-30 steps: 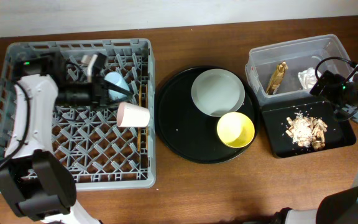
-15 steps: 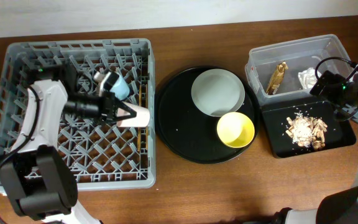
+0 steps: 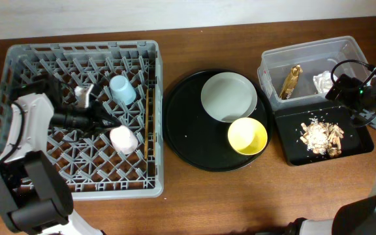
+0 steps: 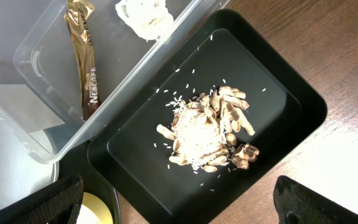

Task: Sort waste into correct bins and load items into the dishwasher rack
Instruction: 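Set the pink cup upside down in the rack and release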

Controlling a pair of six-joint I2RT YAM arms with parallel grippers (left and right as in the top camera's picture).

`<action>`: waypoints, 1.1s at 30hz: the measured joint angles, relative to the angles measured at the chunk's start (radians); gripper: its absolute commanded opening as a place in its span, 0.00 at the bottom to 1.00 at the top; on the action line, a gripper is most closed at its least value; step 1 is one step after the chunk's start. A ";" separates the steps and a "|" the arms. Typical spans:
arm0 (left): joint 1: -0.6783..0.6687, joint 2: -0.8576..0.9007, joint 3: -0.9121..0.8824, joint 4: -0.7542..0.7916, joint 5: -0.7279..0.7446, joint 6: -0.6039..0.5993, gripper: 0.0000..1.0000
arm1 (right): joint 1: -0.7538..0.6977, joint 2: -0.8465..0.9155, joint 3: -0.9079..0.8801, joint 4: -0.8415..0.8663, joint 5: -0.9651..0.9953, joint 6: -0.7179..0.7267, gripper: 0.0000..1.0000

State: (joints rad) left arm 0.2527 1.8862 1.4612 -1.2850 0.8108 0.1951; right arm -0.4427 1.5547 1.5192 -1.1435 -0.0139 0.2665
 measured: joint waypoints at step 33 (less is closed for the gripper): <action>-0.562 -0.071 0.167 0.101 -0.771 -0.398 0.44 | 0.000 0.000 0.000 0.000 0.000 -0.001 0.99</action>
State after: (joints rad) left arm -0.3088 1.8153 1.6287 -1.1843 0.0402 -0.2031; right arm -0.4427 1.5547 1.5192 -1.1435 -0.0139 0.2657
